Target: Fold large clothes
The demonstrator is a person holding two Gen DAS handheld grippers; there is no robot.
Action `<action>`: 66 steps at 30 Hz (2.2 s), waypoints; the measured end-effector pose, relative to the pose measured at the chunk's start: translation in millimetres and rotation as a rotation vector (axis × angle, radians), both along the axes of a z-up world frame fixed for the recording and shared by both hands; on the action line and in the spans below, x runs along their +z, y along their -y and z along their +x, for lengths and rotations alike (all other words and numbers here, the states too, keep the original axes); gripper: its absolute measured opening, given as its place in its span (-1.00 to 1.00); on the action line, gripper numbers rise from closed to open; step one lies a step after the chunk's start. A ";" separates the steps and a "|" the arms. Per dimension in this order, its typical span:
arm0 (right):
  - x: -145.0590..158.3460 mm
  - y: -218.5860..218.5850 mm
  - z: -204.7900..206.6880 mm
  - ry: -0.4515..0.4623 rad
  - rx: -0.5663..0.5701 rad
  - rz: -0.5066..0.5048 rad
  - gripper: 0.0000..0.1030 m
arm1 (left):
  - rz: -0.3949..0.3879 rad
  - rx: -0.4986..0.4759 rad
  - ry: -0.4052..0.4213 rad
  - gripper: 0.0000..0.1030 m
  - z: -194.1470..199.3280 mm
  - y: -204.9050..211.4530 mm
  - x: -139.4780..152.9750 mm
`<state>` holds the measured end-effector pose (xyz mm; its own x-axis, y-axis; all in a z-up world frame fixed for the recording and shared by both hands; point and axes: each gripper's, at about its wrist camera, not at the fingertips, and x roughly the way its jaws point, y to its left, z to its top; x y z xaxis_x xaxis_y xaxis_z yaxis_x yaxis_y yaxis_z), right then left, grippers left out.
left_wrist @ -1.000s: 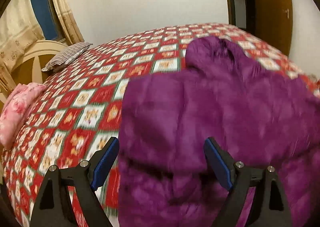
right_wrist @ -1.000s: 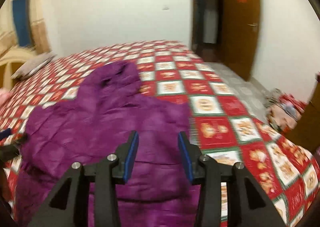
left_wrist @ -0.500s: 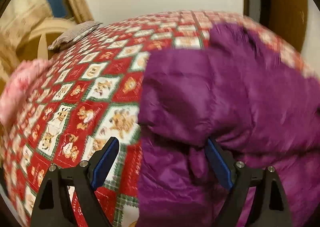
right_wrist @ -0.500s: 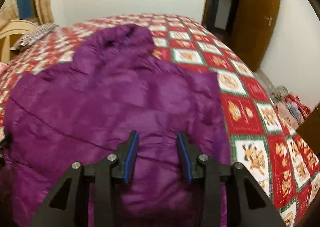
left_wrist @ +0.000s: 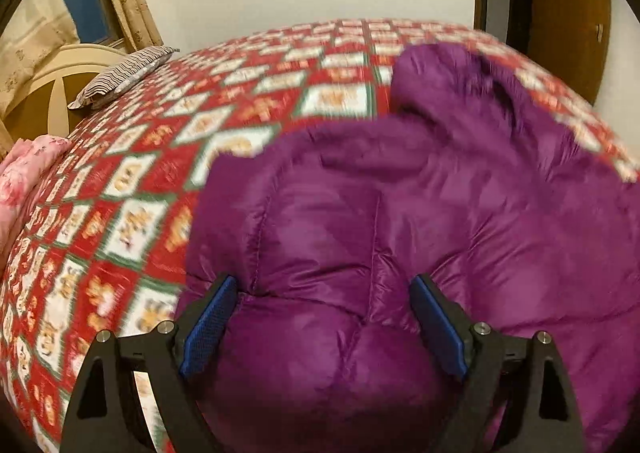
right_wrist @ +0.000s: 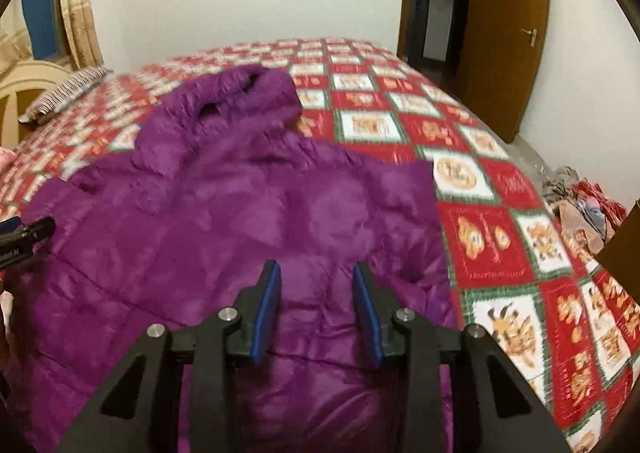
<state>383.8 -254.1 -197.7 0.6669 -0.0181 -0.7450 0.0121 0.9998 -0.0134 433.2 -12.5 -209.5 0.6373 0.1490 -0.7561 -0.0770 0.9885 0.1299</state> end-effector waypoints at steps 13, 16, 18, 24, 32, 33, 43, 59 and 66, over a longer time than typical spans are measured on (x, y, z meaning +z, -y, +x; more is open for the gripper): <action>-16.4 2.0 -3.7 0.028 0.000 0.011 -0.23 | -0.053 0.011 0.032 0.85 -0.1 -7.7 -11.0; -17.1 0.5 -3.7 0.027 0.000 -0.004 -0.22 | -0.055 0.011 0.033 0.86 -0.1 -8.0 -11.4; -17.3 -0.4 -3.5 0.027 -0.001 -0.013 -0.22 | -0.055 0.011 0.033 0.86 -0.1 -7.6 -11.5; -18.7 -2.8 -2.9 0.029 -0.006 -0.032 -0.22 | -0.065 0.009 0.030 0.86 0.0 -9.5 -12.3; -19.1 -2.8 -2.9 0.030 -0.006 -0.037 -0.22 | -0.068 0.010 0.029 0.87 0.7 -9.7 -13.2; -19.2 -2.6 -2.7 0.031 -0.006 -0.037 -0.22 | -0.065 0.010 0.029 0.87 1.0 -9.4 -13.2; -19.7 -3.0 -2.9 0.034 -0.007 -0.036 -0.22 | -0.049 0.013 0.025 0.89 1.6 -7.3 -14.2; -14.9 0.0 -0.1 0.007 0.018 -0.021 -0.18 | -0.034 -0.061 -0.005 0.89 -6.9 -2.2 15.0; 40.3 1.6 35.6 -0.001 0.160 0.031 0.31 | -0.127 -0.199 0.023 0.89 42.0 9.0 69.9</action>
